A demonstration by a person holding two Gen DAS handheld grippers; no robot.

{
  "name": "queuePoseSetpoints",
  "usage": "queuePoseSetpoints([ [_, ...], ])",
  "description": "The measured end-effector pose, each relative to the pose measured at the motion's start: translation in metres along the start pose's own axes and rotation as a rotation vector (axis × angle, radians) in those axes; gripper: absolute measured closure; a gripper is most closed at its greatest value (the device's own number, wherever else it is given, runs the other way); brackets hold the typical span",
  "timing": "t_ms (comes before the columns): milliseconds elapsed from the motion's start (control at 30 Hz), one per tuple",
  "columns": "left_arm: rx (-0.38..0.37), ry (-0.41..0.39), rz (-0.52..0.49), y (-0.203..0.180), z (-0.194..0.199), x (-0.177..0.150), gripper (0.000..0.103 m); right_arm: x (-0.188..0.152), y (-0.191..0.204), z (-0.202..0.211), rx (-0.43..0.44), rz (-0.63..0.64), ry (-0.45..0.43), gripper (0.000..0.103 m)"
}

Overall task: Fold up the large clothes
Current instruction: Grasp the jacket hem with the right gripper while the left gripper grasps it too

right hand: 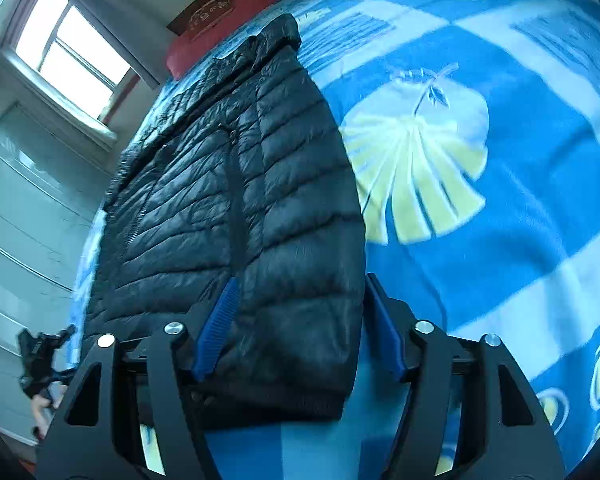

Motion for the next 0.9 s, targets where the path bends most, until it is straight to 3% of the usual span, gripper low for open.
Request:
queuePoseSetpoints([
  [100,-0.019,0.005,0.000,-0.002,0.001,-0.005,0.029,-0.005,-0.003,0.003,0.033,-0.030,0.004,0.053],
  [267,-0.032,0.011,0.003,-0.005,-0.001,-0.010,0.039,-0.008,-0.003,0.005,0.049,-0.035,0.014,0.061],
  [433,-0.021,0.005,-0.018,-0.007,-0.002,-0.014,0.040,-0.010,-0.002,0.003,0.037,-0.029,0.010,0.070],
  [500,-0.025,0.005,-0.010,-0.007,-0.002,-0.014,0.049,-0.010,-0.001,0.002,0.051,-0.026,0.012,0.083],
  [667,-0.048,-0.009,-0.001,-0.006,0.007,-0.011,0.081,-0.008,0.007,0.008,0.093,-0.032,-0.005,0.089],
  [900,-0.138,-0.062,0.013,-0.013,0.038,-0.005,0.089,0.001,0.023,0.032,0.185,-0.032,-0.058,0.091],
])
Point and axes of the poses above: each gripper's, at about its wrist camera, not at the fingertips, and z roughly against the way its jaws point, y to its left, x to its top, the point moved 4 cm from there along -z, roughly the way its jaws point, and after that the axes turned 8 degrees about x, right-handed, at the moved point
